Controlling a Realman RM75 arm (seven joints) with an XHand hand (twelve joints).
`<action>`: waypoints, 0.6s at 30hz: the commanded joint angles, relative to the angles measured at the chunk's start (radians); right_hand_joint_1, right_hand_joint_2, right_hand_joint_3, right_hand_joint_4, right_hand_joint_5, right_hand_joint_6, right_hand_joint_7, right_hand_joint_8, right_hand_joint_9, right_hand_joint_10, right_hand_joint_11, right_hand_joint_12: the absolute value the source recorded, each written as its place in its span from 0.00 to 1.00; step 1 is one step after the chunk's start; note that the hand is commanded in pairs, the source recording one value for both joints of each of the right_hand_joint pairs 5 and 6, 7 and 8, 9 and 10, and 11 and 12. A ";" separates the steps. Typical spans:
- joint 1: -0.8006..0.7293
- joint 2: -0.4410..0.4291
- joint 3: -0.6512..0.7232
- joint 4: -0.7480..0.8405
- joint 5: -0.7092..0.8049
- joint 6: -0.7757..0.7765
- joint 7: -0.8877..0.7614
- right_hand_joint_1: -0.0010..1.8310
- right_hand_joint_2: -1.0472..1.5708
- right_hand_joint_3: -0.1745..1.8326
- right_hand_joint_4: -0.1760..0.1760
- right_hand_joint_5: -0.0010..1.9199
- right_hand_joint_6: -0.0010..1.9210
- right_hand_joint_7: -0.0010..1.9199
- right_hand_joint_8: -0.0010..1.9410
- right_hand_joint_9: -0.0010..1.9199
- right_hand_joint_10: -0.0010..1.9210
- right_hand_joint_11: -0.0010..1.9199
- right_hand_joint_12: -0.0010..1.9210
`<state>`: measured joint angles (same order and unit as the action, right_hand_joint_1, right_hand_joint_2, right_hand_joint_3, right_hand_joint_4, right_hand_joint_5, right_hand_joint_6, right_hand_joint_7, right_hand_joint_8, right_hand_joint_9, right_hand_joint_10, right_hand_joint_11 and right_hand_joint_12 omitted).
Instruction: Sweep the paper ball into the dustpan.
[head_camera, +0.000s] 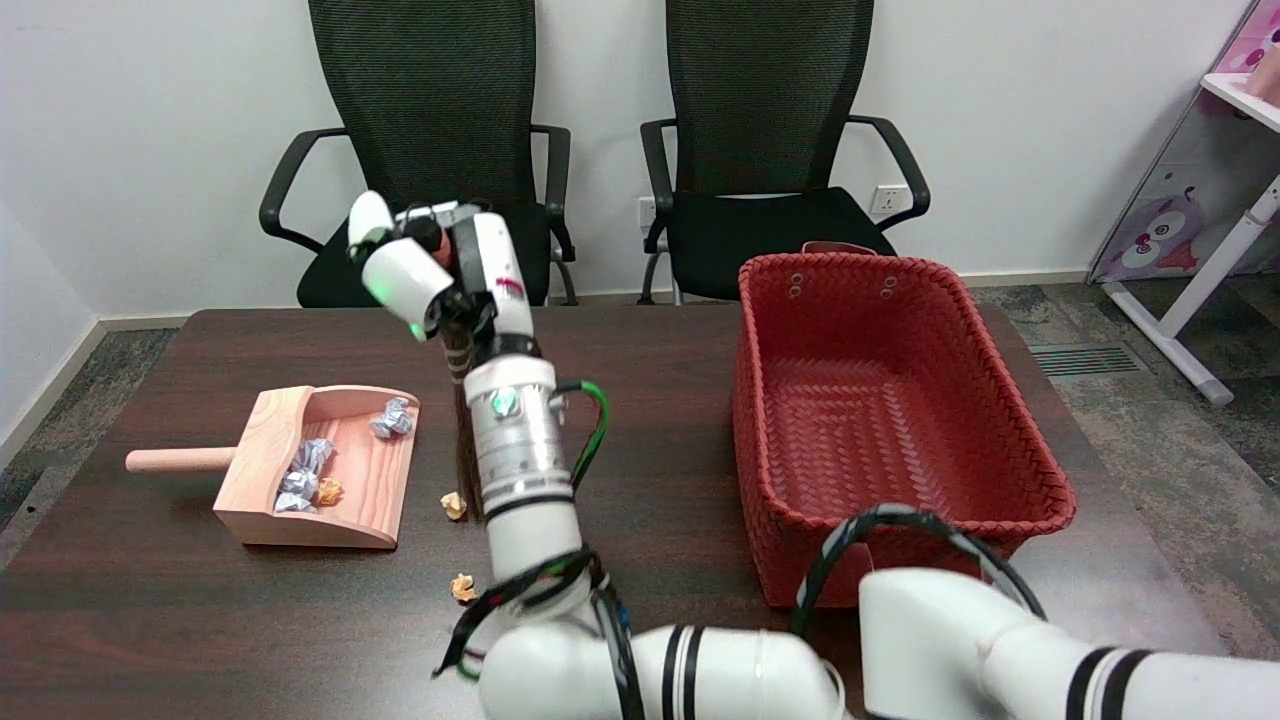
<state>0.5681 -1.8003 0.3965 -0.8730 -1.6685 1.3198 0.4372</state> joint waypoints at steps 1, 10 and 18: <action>-0.209 -0.109 -0.039 -0.170 -0.014 0.104 -0.333 0.41 1.00 0.91 0.67 1.00 1.00 1.00 0.99 1.00 1.00 1.00 1.00; -0.217 -0.196 -0.054 -0.045 -0.024 0.133 -0.435 0.42 1.00 0.95 0.67 1.00 1.00 1.00 0.99 1.00 1.00 1.00 1.00; -0.281 -0.213 -0.070 -0.019 -0.045 0.197 -0.495 0.42 1.00 0.97 0.68 1.00 1.00 1.00 0.99 1.00 1.00 1.00 1.00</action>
<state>0.3970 -1.9265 0.3602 -0.9479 -1.6831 1.4139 0.1263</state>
